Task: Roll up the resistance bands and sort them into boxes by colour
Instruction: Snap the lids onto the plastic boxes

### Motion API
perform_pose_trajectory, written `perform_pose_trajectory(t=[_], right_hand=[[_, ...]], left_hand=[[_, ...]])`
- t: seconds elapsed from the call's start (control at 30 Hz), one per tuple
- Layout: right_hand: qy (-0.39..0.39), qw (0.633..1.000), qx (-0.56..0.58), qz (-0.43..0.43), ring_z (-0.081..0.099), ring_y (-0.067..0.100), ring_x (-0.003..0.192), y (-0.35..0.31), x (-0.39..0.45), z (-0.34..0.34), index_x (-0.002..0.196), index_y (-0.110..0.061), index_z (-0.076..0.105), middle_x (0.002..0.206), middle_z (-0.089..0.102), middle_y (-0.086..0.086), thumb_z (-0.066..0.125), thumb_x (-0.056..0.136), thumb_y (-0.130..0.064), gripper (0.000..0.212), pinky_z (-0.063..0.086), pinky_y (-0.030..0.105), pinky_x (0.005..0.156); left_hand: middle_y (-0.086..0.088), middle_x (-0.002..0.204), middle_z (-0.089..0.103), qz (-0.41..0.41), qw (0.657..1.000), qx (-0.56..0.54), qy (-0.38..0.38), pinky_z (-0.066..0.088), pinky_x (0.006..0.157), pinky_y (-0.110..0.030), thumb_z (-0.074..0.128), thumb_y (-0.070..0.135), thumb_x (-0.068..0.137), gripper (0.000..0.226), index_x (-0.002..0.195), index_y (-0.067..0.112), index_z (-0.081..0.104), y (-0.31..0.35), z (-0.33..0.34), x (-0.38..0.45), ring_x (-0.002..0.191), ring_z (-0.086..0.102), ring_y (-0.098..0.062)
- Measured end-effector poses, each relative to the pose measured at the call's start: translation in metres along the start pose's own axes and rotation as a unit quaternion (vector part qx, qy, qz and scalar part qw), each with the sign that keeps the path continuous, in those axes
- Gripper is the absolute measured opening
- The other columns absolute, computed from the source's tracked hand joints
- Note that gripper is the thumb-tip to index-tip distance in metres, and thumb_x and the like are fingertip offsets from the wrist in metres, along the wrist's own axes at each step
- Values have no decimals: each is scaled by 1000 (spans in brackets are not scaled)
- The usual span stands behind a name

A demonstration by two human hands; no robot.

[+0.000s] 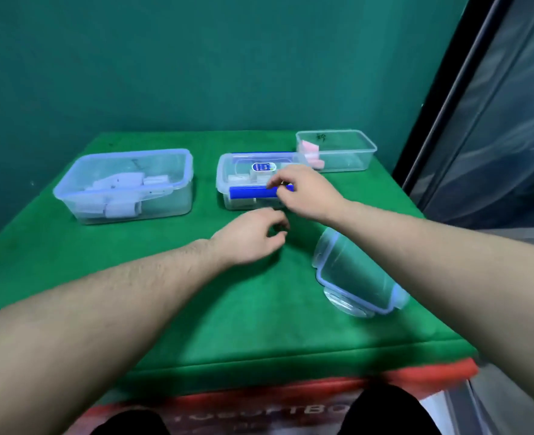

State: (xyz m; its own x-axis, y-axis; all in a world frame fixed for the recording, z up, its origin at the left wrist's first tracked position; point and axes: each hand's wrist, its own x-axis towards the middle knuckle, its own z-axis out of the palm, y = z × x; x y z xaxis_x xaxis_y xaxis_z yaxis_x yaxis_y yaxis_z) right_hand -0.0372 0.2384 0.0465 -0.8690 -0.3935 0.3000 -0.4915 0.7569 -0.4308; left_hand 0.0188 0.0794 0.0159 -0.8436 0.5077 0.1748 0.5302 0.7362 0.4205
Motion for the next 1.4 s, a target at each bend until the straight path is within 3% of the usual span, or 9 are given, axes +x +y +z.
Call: perform_pose_trajectory(t=[0.3, 0.43, 0.63, 0.77, 0.83, 0.97, 1.13, 1.23, 1.4], right_hand=[[-76, 964, -75, 243, 49, 30, 127, 94, -99, -34, 132, -26, 58, 137, 58, 8, 61, 87, -36, 47, 39, 39, 108], [-102, 931, -45, 348, 42, 31, 135, 114, -116, -43, 148, -28, 40, 145, 51, 5, 67, 80, -62, 81, 37, 35, 110], [-71, 912, -39, 402, 48, 32, 131, 126, -113, -57, 149, -19, 36, 144, 51, 9, 74, 66, -73, 106, 42, 39, 107], [7, 890, 89, 446, 63, 30, 99, 151, -110, -66, 102, -6, 67, 104, 66, 12, 69, 79, -65, 64, 53, 34, 82], [73, 874, 155, 454, 57, 27, 81, 158, -107, -69, 75, -13, 57, 79, 57, 7, 65, 87, -55, 44, 45, 29, 64], [148, 825, 274, 471, 41, 20, 53, 169, -99, -87, 79, -12, 53, 70, 46, 7, 54, 99, -42, 36, 32, 14, 41], [207, 754, 417, 465, 31, 11, 45, 183, -74, -107, 85, -13, 52, 62, 40, 3, 46, 104, -33, 28, 25, 13, 34], [245, 726, 449, 459, 32, 11, 45, 188, -51, -114, 85, -14, 52, 62, 40, 3, 45, 102, -21, 20, 25, 13, 35], [234, 764, 441, 409, 58, 19, 57, 196, -1, -122, 79, -13, 63, 74, 60, 5, 58, 93, -15, 14, 46, 28, 54]], left_hand=[[-1, 111, 64, -245, 962, -111, -43, 49, 84, -29, 73, 51, 79, 55, 120, 21, 54, 85, 64, 34, 101, 63, -22], [-6, 137, 49, -251, 961, -33, -114, 40, 106, -34, 81, 69, 57, 102, 141, 27, 42, 102, 68, 34, 125, 48, -27], [0, 146, 38, -203, 971, -43, -117, 26, 111, -28, 85, 60, 60, 103, 148, 35, 37, 101, 83, 21, 131, 29, -25], [1, 152, 32, -191, 973, -68, -112, 23, 114, -31, 87, 56, 58, 119, 154, 35, 20, 96, 84, 21, 137, 24, -25], [-2, 154, 29, -196, 971, -96, -92, 24, 117, -33, 90, 50, 58, 124, 155, 34, 14, 96, 82, 25, 140, 25, -26], [-6, 153, 30, -197, 960, -198, 12, 32, 112, -27, 85, 28, 73, 103, 154, 28, 21, 93, 70, 41, 134, 41, -22], [-9, 131, 56, -246, 878, -390, 130, 52, 96, -38, 74, 16, 86, 79, 150, 25, 30, 93, 44, 84, 106, 64, -23], [-17, 108, 63, -274, 777, -540, 171, 57, 68, -30, 63, -1, 91, 70, 148, 22, 30, 97, 20, 118, 71, 63, -21], [-14, 106, 58, -292, 700, -596, 264, 55, 65, -20, 54, -13, 91, 58, 144, 4, 38, 75, -5, 190, 67, 59, -14]])
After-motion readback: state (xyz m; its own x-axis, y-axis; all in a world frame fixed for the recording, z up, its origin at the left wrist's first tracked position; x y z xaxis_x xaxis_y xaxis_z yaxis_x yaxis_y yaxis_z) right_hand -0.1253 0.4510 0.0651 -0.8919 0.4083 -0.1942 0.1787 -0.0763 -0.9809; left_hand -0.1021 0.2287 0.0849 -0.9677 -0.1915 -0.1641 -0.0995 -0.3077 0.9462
